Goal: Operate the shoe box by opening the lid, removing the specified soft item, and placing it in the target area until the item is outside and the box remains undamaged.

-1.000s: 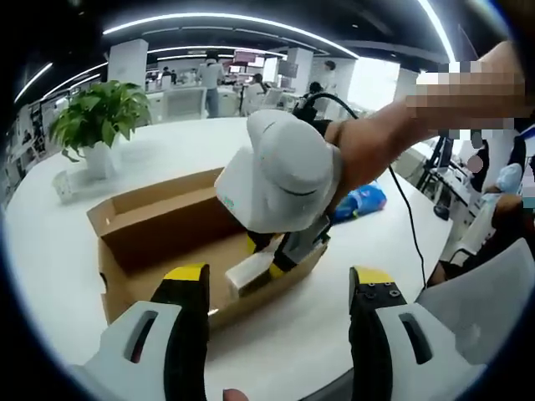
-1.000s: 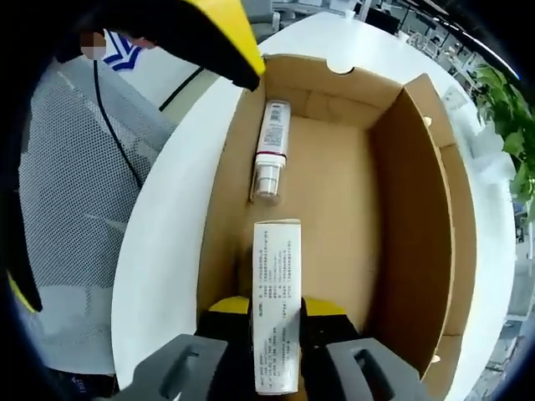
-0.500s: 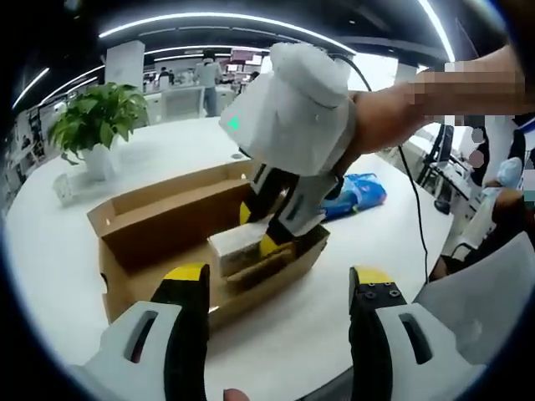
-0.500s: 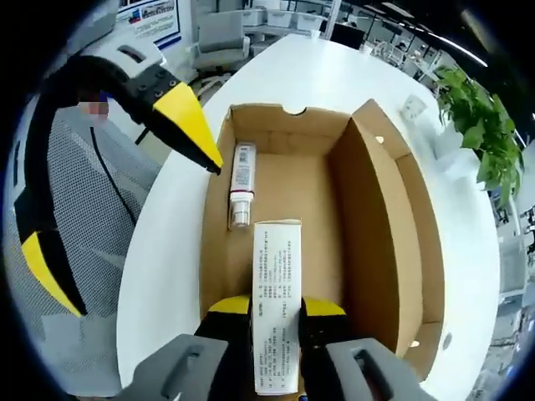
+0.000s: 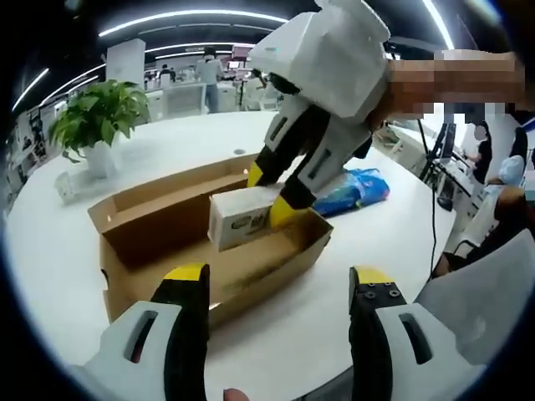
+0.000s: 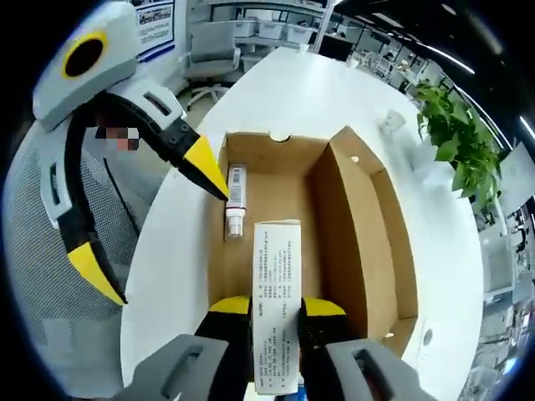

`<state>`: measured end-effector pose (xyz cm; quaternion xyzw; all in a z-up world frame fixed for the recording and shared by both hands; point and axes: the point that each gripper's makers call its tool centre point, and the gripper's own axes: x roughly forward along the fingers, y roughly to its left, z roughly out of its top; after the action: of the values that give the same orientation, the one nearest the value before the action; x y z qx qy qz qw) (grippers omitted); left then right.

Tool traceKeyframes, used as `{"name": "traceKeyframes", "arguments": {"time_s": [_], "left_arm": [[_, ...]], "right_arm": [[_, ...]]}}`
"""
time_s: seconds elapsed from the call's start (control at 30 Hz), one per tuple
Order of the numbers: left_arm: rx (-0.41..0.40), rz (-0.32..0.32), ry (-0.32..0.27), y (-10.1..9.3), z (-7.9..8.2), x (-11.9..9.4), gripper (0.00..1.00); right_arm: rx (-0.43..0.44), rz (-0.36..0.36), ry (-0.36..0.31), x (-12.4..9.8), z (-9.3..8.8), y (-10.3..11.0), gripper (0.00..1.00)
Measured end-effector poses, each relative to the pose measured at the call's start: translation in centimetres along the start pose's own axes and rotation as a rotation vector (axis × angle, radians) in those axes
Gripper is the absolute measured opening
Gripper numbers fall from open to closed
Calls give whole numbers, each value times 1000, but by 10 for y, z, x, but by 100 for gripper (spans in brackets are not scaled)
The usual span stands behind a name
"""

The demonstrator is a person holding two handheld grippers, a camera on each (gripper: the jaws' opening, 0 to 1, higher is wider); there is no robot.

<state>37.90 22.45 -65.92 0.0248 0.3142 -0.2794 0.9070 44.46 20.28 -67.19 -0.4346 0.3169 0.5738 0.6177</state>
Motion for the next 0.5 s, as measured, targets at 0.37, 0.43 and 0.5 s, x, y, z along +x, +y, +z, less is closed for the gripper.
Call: {"name": "traceKeyframes", "arguments": {"time_s": [0.37,0.43,0.5], "left_arm": [[12,12,1,2,0,0,66],[17,11,4,1,0,0,67],[20,12,4,1,0,0,67]], "right_arm": [[3,-46,-21,-34,-1,5,16],[3,-53,-20,-39,-4,8,16],[2,-60,-12,-44,-8,9,16]]}}
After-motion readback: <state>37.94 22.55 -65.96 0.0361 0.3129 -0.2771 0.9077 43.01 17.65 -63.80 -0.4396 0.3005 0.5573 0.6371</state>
